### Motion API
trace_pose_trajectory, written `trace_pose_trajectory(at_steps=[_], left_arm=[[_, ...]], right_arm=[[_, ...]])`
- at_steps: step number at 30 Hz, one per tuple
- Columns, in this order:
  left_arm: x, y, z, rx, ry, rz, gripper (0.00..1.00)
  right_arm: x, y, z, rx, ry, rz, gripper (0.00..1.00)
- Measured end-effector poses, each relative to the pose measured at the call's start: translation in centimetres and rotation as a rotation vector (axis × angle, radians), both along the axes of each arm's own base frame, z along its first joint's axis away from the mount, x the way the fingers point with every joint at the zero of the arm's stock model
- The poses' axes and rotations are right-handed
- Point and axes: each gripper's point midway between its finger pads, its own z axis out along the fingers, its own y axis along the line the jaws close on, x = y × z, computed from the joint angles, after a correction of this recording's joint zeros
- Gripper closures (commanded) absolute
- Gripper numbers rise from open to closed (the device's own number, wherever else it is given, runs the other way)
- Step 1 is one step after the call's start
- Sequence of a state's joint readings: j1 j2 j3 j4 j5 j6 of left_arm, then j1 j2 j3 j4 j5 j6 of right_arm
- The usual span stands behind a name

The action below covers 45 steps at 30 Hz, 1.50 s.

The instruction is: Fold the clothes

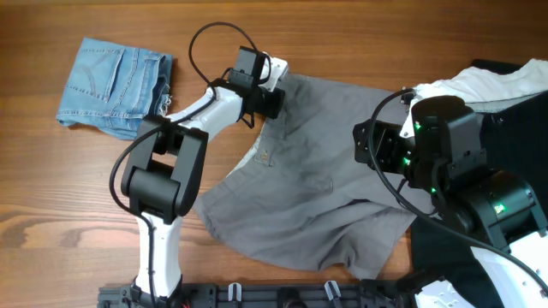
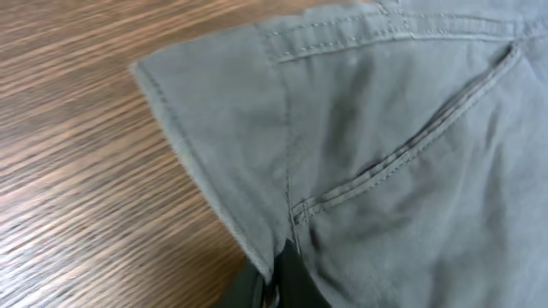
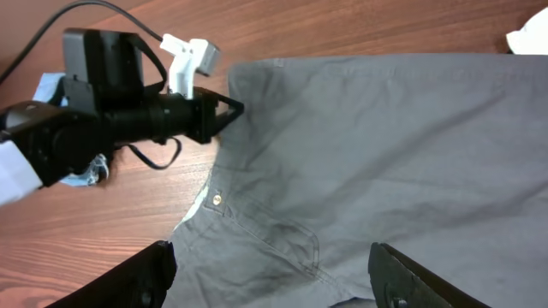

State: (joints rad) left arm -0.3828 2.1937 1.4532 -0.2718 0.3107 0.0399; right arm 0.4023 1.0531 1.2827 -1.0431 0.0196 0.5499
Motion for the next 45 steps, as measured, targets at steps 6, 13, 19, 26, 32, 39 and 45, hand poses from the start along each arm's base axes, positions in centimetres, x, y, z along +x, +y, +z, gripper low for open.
trace_pose_trajectory(at_steps=[6,13,19,26,32,39,45], left_arm=[[8.4,18.1,4.1,-0.061,0.006,0.518,0.76],[8.7,21.6,6.4,-0.243,0.071,0.557,0.3],[2.5,20.6,16.2,-0.212,0.077,0.482,0.08],[-11.0,22.4,28.4,-0.075,0.009,0.521,0.14],[-17.0,25.5,23.0,0.024,0.339,0.724,0.31],[-19.9,26.7,17.0,0.052,0.53,0.794,0.28],[-22.7,26.0,12.3,0.071,0.675,0.806,0.34]], right_arm=[[-0.4,-0.2,-0.5,-0.012,0.028,0.0,0.22],[2.1,0.8,-5.9,-0.077,0.213,-0.019,0.21],[0.9,-1.9,-15.0,-0.189,0.633,-0.085,0.18],[-6.3,-1.1,-22.8,-0.114,0.888,0.023,0.33],[-11.6,1.5,-27.5,0.1,1.002,0.104,0.47],[-12.5,2.6,-28.1,0.147,1.025,0.087,0.63],[-11.5,2.6,-28.5,0.151,0.992,0.04,0.96]])
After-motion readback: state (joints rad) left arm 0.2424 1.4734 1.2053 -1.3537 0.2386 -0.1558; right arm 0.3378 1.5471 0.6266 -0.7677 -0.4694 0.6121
